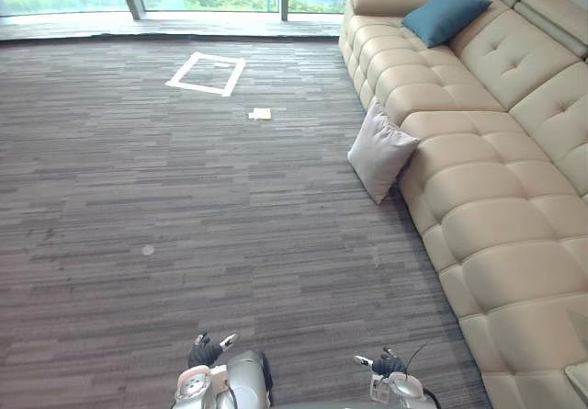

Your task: Pick up cushions and gather them together orderly.

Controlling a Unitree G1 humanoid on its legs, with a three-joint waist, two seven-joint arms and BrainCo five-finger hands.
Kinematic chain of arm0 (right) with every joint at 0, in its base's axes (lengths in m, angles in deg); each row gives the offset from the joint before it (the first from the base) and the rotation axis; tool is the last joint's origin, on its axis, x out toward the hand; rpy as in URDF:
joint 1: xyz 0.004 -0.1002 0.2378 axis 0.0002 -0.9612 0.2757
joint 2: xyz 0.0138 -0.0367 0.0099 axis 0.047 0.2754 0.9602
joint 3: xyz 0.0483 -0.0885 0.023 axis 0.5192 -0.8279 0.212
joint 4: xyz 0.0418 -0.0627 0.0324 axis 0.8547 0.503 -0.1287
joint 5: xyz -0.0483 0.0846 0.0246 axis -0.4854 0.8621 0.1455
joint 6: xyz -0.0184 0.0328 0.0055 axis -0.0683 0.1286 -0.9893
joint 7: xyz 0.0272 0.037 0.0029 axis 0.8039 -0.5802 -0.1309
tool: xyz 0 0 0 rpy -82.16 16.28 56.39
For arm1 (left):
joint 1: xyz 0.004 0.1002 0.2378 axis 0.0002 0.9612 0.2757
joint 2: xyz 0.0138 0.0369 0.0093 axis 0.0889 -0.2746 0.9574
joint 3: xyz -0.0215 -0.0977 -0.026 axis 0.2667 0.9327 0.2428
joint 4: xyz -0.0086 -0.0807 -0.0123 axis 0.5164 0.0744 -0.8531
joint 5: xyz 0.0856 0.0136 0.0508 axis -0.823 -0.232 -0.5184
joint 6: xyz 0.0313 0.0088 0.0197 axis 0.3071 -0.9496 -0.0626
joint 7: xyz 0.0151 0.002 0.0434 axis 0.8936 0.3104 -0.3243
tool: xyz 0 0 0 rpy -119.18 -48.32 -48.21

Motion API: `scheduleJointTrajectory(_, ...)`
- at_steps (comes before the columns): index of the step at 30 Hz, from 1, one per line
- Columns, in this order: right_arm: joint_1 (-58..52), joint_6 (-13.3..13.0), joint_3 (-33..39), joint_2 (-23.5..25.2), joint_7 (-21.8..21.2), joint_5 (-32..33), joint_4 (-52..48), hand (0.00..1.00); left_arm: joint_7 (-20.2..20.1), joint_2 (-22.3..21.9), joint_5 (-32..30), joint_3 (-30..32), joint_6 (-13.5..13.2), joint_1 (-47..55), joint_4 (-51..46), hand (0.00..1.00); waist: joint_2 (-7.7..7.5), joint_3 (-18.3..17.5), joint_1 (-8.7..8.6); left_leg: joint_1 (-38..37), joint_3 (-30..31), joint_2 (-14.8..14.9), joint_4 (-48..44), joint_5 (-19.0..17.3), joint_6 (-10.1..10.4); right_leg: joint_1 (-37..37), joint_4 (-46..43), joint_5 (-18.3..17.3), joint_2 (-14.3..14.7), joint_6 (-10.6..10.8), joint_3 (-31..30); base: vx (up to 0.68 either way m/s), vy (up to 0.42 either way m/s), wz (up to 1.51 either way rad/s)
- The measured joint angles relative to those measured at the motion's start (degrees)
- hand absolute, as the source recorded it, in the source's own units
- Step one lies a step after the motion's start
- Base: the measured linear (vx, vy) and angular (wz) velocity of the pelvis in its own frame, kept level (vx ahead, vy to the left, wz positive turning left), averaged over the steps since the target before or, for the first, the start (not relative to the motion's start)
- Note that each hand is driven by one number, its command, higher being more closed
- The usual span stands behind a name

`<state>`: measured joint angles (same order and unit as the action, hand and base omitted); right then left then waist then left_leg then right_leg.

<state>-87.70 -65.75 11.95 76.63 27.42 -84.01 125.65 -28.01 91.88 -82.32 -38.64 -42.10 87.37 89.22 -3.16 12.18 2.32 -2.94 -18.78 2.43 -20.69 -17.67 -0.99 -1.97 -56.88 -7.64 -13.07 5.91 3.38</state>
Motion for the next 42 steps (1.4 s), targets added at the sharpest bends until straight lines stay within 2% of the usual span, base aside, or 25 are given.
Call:
scheduleJointTrajectory(2,-0.89,-0.33,-0.01,-0.76,0.04,-0.14,-1.44,0.0,-0.1,0.01,-0.57,-1.81,0.1,-0.1,1.08,0.0,0.8,-0.51,-0.5,-5.7,0.67,-0.1,4.7,-0.12,-0.02,-5.84,0.01,-4.51,0.55,-1.46,6.69,0.51,0.114,0.38)
scheduleJointTrajectory(4,-0.8,-0.4,0.55,-1.84,-0.02,-0.48,-1.08,0.0,-0.16,0.27,-0.65,-2.3,0.27,-0.96,3.37,0.0,1.11,-0.37,-0.78,-10.5,1.27,-0.12,8.86,-0.21,0.13,-12.96,10.66,-6.65,2.35,-3.13,11.9,0.64,0.064,0.39)
scheduleJointTrajectory(7,-0.09,-0.66,2.6,-2.15,-0.19,-0.05,-1.71,0.0,-0.24,-0.02,-0.8,-2.33,0.33,-0.22,3.93,0.0,1.77,0.05,-2.19,-17.32,2.53,-0.13,13.02,-1.39,2.43,-17.21,30.07,-0.62,6.54,-5.29,15.58,0.73,-0.022,0.45)
scheduleJointTrajectory(8,-0.55,-0.63,2.55,-2.04,-0.19,-0.14,-1.69,0.0,-0.23,-0.01,-0.81,-2.17,0.24,0.74,3.22,0.0,1.09,-0.24,-2.17,-20.25,3.73,-1.03,12.95,-2.37,4.09,-17.27,33.82,3.34,7.89,-7.73,15.22,0.62,-0.069,0.37)
scheduleJointTrajectory(9,-1.14,-0.59,2.45,-1.88,-0.19,-0.22,-1.69,0.0,-0.28,0.22,-0.95,-2.15,0.25,1.05,2.79,0.0,0.25,-0.73,-2.33,-21.26,4.56,-1.6,12.49,-2.63,4.54,-17.17,34.08,4.7,7.89,-9.97,14.72,0.8,-0.122,0.47)
scheduleJointTrajectory(10,-1.49,-0.59,2.63,-2.78,-0.48,0.07,-2.66,0.0,-0.38,-0.98,-1.72,-1.65,0.37,1.16,3.1,0.0,1.73,-1.0,-2.62,-22.94,6.69,-0.49,9.66,-3.01,5.1,-17.42,28.06,5.74,8.21,-13.28,13.76,0.91,-0.177,0.43)
scheduleJointTrajectory(11,-2.02,-0.37,2.66,-3.36,-0.56,-0.69,-3.5,0.0,-0.68,-2.22,-1.82,-1.57,0.19,1.37,2.87,0.0,3.71,-2.02,-2.73,-19.8,7.74,1.95,2.08,-2.34,6.26,-16.77,26.37,1.16,8.67,-12.8,15.0,0.75,-0.154,0.37)
scheduleJointTrajectory(12,-1.99,-0.27,2.82,-3.45,-0.58,-0.64,-3.78,0.0,-0.77,-2.8,-1.86,-1.54,0.19,1.37,2.78,0.0,4.43,-2.11,-2.77,-17.91,8.42,2.78,-2.61,-1.75,6.93,-16.55,25.77,-0.07,9.16,-12.69,15.29,0.84,-0.194,0.11)
scheduleJointTrajectory(14,-1.49,0.14,2.1,-3.04,-0.59,-0.45,-4.06,0.0,-1.24,-4.16,-2.3,1.7,0.32,0.98,1.38,0.0,6.65,-1.23,-2.37,-6.89,10.26,8.26,-28.51,5.77,10.74,-11.43,28.26,-3.83,13.21,-13.74,14.77,0.68,-0.148,-0.26)
scheduleJointTrajectory(15,-1.36,0.27,2.08,-2.84,-0.52,-0.6,-3.95,0.0,-1.24,-4.14,-2.3,2.03,0.33,1.0,1.14,0.0,6.61,-1.05,-2.33,-5.38,9.95,9.28,-32.04,5.75,10.76,-9.83,29.11,-4.17,13.92,-13.87,14.58,0.63,-0.122,-0.37)
scheduleJointTrajectory(17,-1.36,1.13,1.34,-1.83,-0.43,-0.36,-2.86,0.0,-1.21,-2.87,-2.16,2.82,0.25,1.07,-1.2,0.0,3.95,0.65,-2.04,1.22,6.81,12.56,-41.03,3.47,8.19,0.5,35.21,-5.57,15.24,-13.7,12.84,0.57,-0.124,-0.25)
scheduleJointTrajectory(19,-1.57,1.45,0.38,-1.44,-0.46,0.59,-2.3,0.0,-1.19,-2.16,-1.71,2.73,0.11,1.07,-2.59,0.0,2.42,0.34,-1.54,7.51,4.25,12.76,-37.09,1.1,5.74,5.16,39.57,-5.41,15.24,-13.18,10.25,0.5,-0.066,-0.54)
scheduleJointTrajectory(21,-0.66,1.62,0.46,-1.6,-0.17,0.61,-1.58,0.0,-1.18,-2.61,-1.47,2.75,-0.08,0.92,-3.06,0.0,2.55,0.44,-0.34,12.45,4.05,11.48,-27.8,-0.75,4.03,7.75,41.82,-5.44,15.23,-12.97,7.16,0.42,0.061,-0.86)
scheduleJointTrajectory(23,-0.72,1.58,0.47,-1.47,0.13,0.64,-1.56,0.0,-1.07,-3.13,-1.39,2.76,-0.65,0.87,-3.86,0.0,2.53,0.52,0.73,15.48,7.17,8.6,-17.55,-0.55,4.51,9.43,42.48,-6.22,14.32,-11.61,3.77,0.37,0.181,-0.91)
scheduleJointTrajectory(25,-0.83,1.31,0.26,-1.52,0.45,0.62,-1.59,0.0,-0.53,-3.53,-0.23,2.84,-1.23,1.03,-3.65,0.0,3.0,0.43,1.02,17.18,14.75,4.83,-3.75,5.47,6.46,10.39,40.52,-10.45,12.99,-8.33,-1.94,0.35,0.286,-1.17)
scheduleJointTrajectory(26,-0.91,1.35,0.15,-1.49,0.51,0.63,-1.56,0.0,-0.37,-3.52,-0.15,2.85,-1.26,1.18,-3.61,0.0,2.9,0.23,1.23,16.65,14.67,4.88,-4.26,7.72,6.81,10.46,39.41,-11.62,12.72,-7.84,-3.55,0.45,0.441,-1.28)
scheduleJointTrajectory(27,-1.32,1.36,-0.3,-0.78,0.55,0.59,-1.58,0.0,-0.15,-3.05,0.08,2.87,-1.26,1.77,-3.64,0.0,2.58,-1.27,1.29,16.43,13.5,4.1,-6.22,9.1,5.37,10.29,38.31,-13.36,11.83,-6.71,-6.67,0.42,0.378,-1.09)
scheduleJointTrajectory(28,-2.04,1.34,-0.67,-0.14,0.57,0.55,-1.65,0.0,-0.08,-2.5,-0.01,3.01,-1.21,1.94,-3.55,0.0,1.79,-1.93,1.17,16.39,11.44,4.04,-7.79,6.6,4.48,10.11,37.68,-13.63,11.03,-6.23,-8.4,0.6,0.477,-1.34)
scheduleJointTrajectory(29,-2.33,1.29,-1.89,0.32,0.56,0.52,-1.9,0.0,-0.03,-1.8,0.07,3.49,-1.19,1.77,-2.8,0.0,-0.03,-2.87,1.06,14.93,8.15,4.2,-8.17,4.31,3.6,7.88,33.68,-12.76,9.92,-5.0,-9.48,0.41,0.29,-1.08)
scheduleJointTrajectory(30,-2.42,1.25,-2.64,0.44,0.49,0.51,-1.98,0.0,-0.03,-1.46,0.07,3.44,-1.12,1.58,-2.26,0.0,0.03,-2.81,1.21,13.79,6.5,4.33,-7.94,4.0,3.22,6.43,29.86,-12.1,9.39,-4.08,-9.49,0.4,0.288,-1.24)
scheduleJointTrajectory(32,-2.18,1.05,-3.0,0.53,0.21,0.51,-2.46,0.0,0.37,-0.98,0.03,3.42,-0.89,1.36,-0.89,0.0,-0.3,-2.69,1.34,7.33,1.03,4.69,-5.97,1.92,1.99,-0.42,13.87,-8.03,6.33,-0.43,-5.34,0.3,0.231,-1.08)
scheduleJointTrajectory(35,-2.63,0.29,-4.01,0.41,-0.02,0.33,-3.97,0.0,0.4,-0.99,0.07,3.22,-0.59,1.24,0.89,0.0,0.33,-2.54,0.67,-1.52,-3.18,4.55,-0.32,1.02,1.97,-4.75,5.12,-8.45,0.92,-1.61,7.58,0.3,0.177,-0.62)
scheduleJointTrajectory(39,-1.51,0.23,-4.2,0.16,-0.1,-0.71,-3.67,0.0,0.36,-0.97,0.53,2.16,-0.33,1.04,2.35,0.0,1.2,-2.27,0.52,-8.16,-9.65,5.64,6.1,1.84,3.33,-8.06,15.81,-9.15,-1.02,-3.55,21.32,0.3,0.08,-0.64)
scheduleJointTrajectory(41,-0.36,0.4,-4.13,-0.24,-0.31,-0.78,-3.62,0.0,0.23,-0.81,0.48,0.41,0.19,0.36,3.46,0.0,2.18,-1.61,0.25,-11.54,-12.92,5.92,8.81,2.47,4.43,-10.58,24.99,-5.74,0.5,-6.64,28.91,0.39,-0.016,-0.85)
scheduleJointTrajectory(42,-0.3,0.39,-4.13,-0.27,-0.4,-0.79,-3.62,0.0,0.14,-0.69,0.48,0.12,0.18,0.32,3.69,0.0,2.18,-1.59,0.1,-11.93,-13.36,5.9,8.93,2.47,4.44,-10.8,27.28,-4.11,1.13,-7.5,29.33,0.37,-0.07,-0.72)
